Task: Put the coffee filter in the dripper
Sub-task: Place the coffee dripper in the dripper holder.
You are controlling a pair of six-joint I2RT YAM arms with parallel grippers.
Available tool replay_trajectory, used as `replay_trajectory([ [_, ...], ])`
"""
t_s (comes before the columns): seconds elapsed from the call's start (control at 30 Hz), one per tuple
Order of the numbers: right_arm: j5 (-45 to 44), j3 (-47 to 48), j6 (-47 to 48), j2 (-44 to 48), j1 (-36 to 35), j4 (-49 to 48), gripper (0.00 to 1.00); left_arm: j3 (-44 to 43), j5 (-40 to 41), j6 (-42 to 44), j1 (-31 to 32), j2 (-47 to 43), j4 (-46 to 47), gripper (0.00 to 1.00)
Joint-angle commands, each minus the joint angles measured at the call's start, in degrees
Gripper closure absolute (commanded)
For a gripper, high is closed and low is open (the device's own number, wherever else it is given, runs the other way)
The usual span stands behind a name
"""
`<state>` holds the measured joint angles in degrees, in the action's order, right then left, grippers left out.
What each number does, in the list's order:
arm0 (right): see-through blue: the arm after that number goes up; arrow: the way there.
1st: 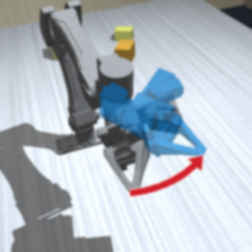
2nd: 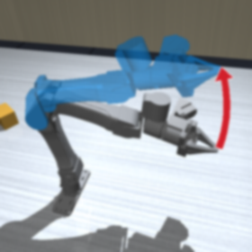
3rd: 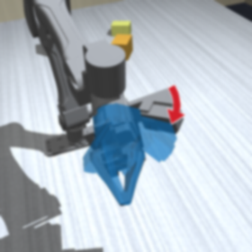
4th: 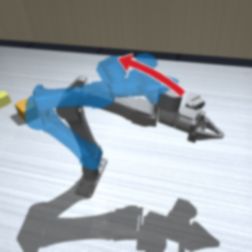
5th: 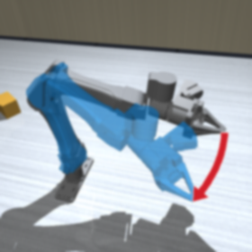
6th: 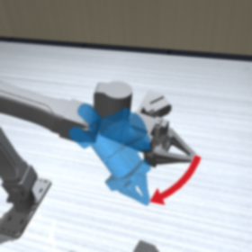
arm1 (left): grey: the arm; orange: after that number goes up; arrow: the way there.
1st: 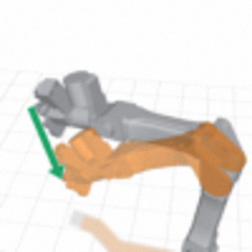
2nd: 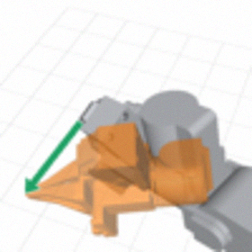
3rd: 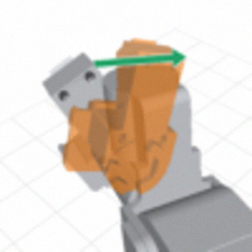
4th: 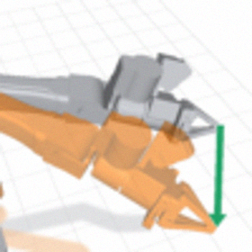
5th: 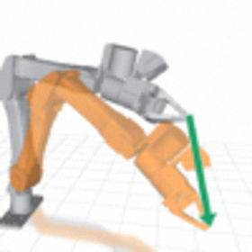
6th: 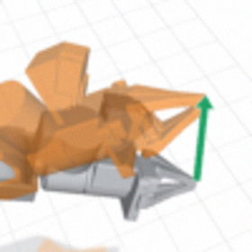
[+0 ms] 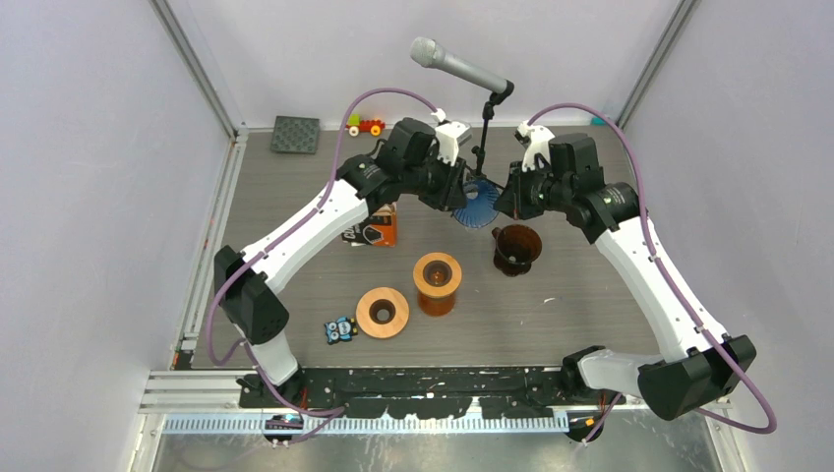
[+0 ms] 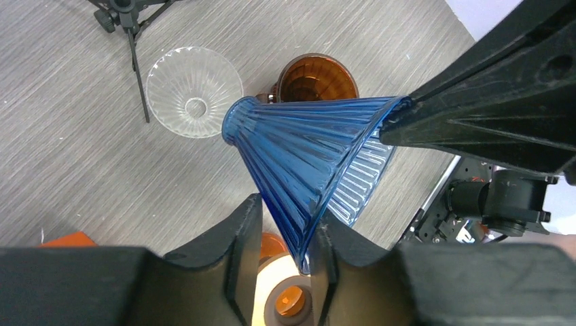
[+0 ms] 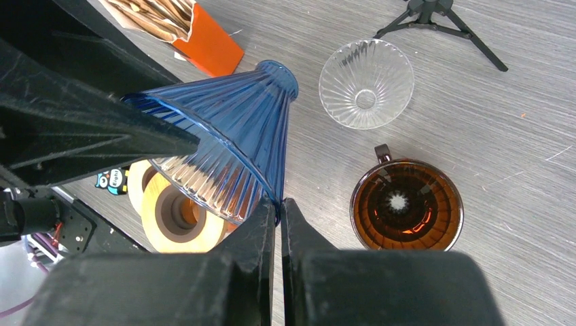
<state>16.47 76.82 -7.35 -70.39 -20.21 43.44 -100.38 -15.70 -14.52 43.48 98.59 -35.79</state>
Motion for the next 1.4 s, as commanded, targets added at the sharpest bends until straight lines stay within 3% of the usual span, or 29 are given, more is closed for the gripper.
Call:
replay_trajectory([
  [0.0,2.41,-0.39,-1.56,0.79,-0.72,-3.93,1.0,-2.65,-0.06,0.01,0.2,0.61,2.66,0.76],
  [0.33,2.93,-1.06,-1.11,1.77,-0.93,-4.33,0.99,-2.36,1.7,2.75,0.2,-0.37,2.59,1.0],
  [0.53,4.41,-4.11,2.25,4.84,-0.98,-7.1,0.79,0.13,2.6,7.08,-0.08,-3.34,1.46,1.0],
  [0.83,9.63,-0.55,10.96,5.16,-0.96,-2.93,0.44,-3.68,-0.32,11.96,-1.47,-3.8,-9.75,1.0],
  [1.07,12.86,-0.34,15.52,6.26,-0.95,0.37,0.36,-2.23,-2.15,13.69,-2.37,-4.83,-14.43,1.0],
  [1.37,17.44,2.22,21.13,8.15,-1.05,4.37,0.36,-2.29,-3.92,16.79,-3.24,-5.58,-24.47,1.0],
])
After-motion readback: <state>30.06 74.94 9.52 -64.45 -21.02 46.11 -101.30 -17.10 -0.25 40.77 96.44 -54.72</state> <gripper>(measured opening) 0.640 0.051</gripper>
